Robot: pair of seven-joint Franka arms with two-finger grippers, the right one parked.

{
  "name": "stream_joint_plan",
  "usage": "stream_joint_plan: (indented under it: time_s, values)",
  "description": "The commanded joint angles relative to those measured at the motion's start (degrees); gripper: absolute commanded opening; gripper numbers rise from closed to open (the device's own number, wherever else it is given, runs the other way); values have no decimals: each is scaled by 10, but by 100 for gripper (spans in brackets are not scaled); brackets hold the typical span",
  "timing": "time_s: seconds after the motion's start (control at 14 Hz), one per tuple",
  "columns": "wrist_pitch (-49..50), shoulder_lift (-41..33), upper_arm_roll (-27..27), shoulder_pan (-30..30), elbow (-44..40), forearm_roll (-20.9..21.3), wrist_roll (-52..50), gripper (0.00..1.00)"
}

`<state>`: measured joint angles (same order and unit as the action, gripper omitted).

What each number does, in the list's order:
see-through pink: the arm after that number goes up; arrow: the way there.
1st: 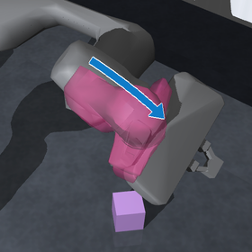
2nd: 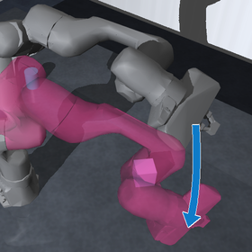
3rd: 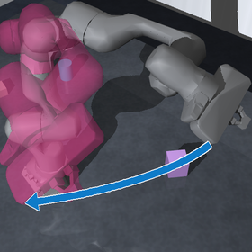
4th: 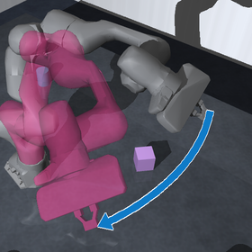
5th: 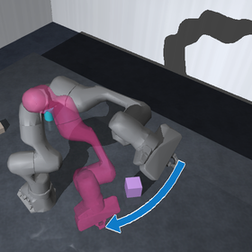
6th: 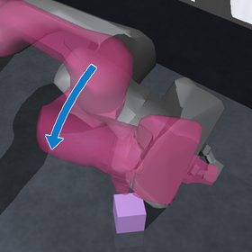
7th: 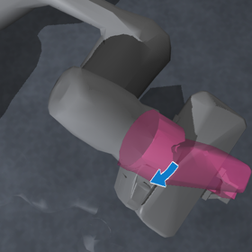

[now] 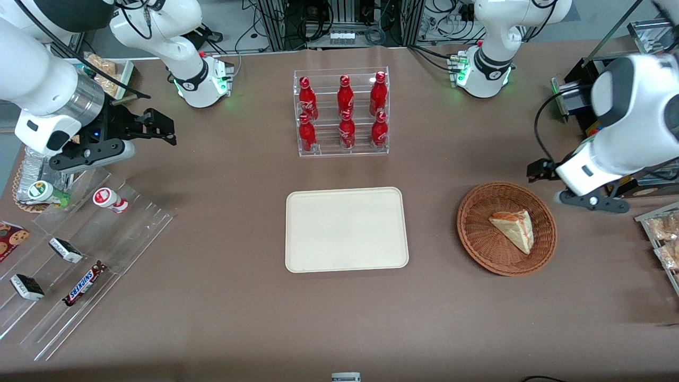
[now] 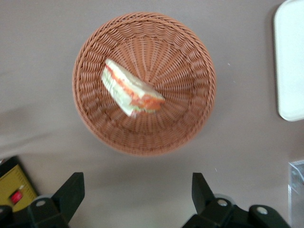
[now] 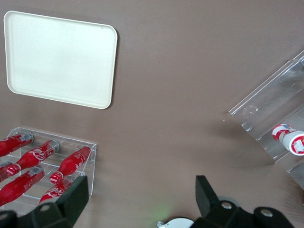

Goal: Place sandwich from basket to tray
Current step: 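Move the open left gripper over the sandwich in the wicker basket, then lower the left gripper and close it on the wrapped sandwich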

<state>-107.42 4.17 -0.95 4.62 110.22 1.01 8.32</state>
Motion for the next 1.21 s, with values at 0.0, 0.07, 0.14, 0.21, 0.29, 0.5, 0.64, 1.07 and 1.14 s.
stream_joint_plan:
  time_s: [0.0, 0.07, 0.14, 0.21, 0.29, 0.5, 0.64, 1.07, 1.14]
  values:
    - [-103, -16, 2, -8, 91, 7, -2, 100]
    - [-154, -16, 2, -9, 127, 8, -2, 100]
    - [-204, -16, 1, -10, 160, 8, -14, 100]
    - [-237, -15, -1, -10, 178, 8, -38, 100]
    - [-255, -11, -2, -10, 185, 8, -81, 100]
    - [-270, 18, -1, -10, 176, 6, -234, 100]
    - [-301, 43, -1, -10, 170, 6, -370, 100]
    - [-329, 109, -1, -10, 128, 1, -534, 100]
    - [-333, 118, -1, -10, 123, -1, -535, 99]
